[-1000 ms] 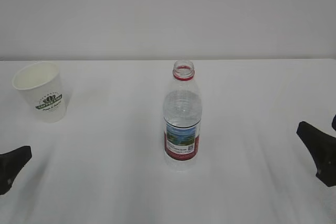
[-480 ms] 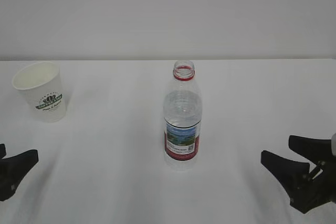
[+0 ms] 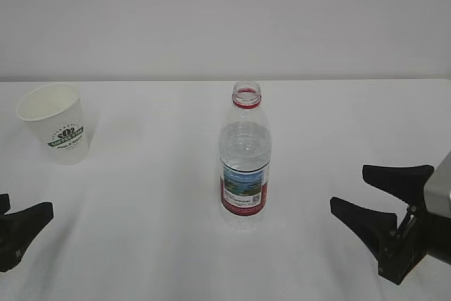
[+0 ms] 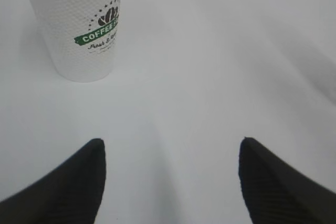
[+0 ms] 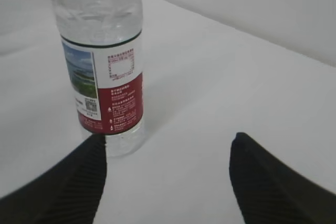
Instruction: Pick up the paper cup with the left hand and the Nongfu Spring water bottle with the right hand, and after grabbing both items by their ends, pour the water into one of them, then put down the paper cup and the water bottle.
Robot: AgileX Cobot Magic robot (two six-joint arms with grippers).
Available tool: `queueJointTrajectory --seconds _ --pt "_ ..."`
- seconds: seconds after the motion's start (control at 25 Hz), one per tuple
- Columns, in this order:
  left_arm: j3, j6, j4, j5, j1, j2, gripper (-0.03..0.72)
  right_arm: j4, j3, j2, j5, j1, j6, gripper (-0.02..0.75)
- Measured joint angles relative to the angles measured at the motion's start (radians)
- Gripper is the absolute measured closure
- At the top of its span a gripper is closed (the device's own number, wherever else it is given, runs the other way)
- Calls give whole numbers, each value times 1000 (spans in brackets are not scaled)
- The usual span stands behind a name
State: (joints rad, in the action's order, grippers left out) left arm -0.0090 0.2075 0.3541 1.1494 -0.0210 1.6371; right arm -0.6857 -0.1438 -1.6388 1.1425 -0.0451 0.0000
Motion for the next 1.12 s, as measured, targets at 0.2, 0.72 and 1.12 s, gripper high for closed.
queueJointTrajectory --seconds 0.2,0.72,1.12 --pt "0 0 4 0 0 0 111 -13 -32 0 0 0 -36 186" --pt "0 0 24 0 0 0 111 -59 -65 -1 2 0 13 141" --pt "0 0 29 0 0 0 111 -107 -110 -8 2 0 131 64"
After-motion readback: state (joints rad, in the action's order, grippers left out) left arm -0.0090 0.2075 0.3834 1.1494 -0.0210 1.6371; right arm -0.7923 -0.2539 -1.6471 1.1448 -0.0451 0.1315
